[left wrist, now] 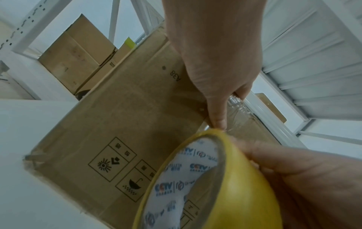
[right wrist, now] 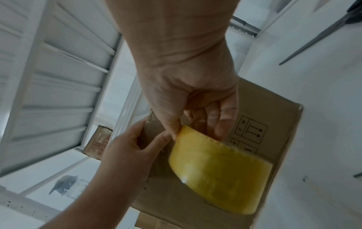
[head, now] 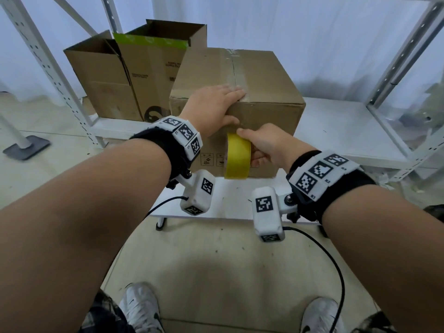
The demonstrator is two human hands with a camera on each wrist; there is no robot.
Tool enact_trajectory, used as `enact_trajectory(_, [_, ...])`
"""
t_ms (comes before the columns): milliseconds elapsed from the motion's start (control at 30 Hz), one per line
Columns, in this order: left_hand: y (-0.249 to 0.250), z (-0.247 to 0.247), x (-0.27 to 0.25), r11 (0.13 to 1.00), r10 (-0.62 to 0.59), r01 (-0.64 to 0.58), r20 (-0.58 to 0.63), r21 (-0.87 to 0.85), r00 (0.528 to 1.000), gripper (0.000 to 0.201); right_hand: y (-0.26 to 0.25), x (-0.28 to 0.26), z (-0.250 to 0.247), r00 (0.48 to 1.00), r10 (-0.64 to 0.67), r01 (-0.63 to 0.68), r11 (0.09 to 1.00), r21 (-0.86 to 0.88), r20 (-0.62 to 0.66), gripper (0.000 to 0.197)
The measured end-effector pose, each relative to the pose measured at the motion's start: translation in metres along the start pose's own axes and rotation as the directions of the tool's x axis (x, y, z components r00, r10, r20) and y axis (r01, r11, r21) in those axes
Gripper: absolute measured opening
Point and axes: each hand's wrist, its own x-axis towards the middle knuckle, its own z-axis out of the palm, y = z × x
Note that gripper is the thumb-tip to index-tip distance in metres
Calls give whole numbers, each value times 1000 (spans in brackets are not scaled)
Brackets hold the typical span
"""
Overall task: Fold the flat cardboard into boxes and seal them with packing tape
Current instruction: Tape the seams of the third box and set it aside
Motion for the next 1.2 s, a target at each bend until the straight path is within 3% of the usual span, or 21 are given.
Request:
enact_trajectory(333, [6,1,-4,999,2,0,-43,33,999,68,7,0,-2,999,-33,34,999,-18,41,39])
enact_trajectory(400, [9,3,-2,998,11,-8,-53,57,999,68,5,1,-9,994,-72,82,986,-143,77,44])
enact_trajectory(467, [11,5,2,996,24,-19,-53,92,998,68,2,8,-18,981,-192,184,943,-276,-1,41])
enact_trajectory(500, [12,5,3,994,30,-24,-50,110,998,69,0,9,-23,947,-309,262,901,-347,-88,39])
enact_trajectory(533, [12,5,5,992,33,-27,-47,124,998,70,-2,10,-30,879,-442,332,836,-436,-178,38])
enact_trajectory(600, [11,3,9,990,38,-33,-34,137,999,76,-4,9,-38,688,-660,382,683,-623,-302,33])
enact_trajectory(667, [8,3,11,990,41,-38,-19,135,999,82,-4,8,-43,502,-811,400,526,-751,-301,15])
enact_trajectory(700, [7,2,11,991,41,-39,-15,126,999,84,-3,13,-44,495,-832,381,468,-797,-251,21])
enact_trajectory(800, [6,1,13,999,24,-24,4,46,1000,79,2,26,-41,726,-685,277,385,-880,-71,61])
enact_trajectory(833, [5,1,14,1000,18,-18,11,18,1000,76,2,29,-39,767,-638,247,389,-888,-66,66])
enact_trajectory(933, [5,-1,15,1000,18,-17,14,-16,1000,69,0,33,-39,794,-600,216,428,-878,-97,63])
enact_trajectory(1200, [6,-7,15,997,26,-22,52,-78,998,64,-7,31,-40,783,-604,189,456,-870,-146,51])
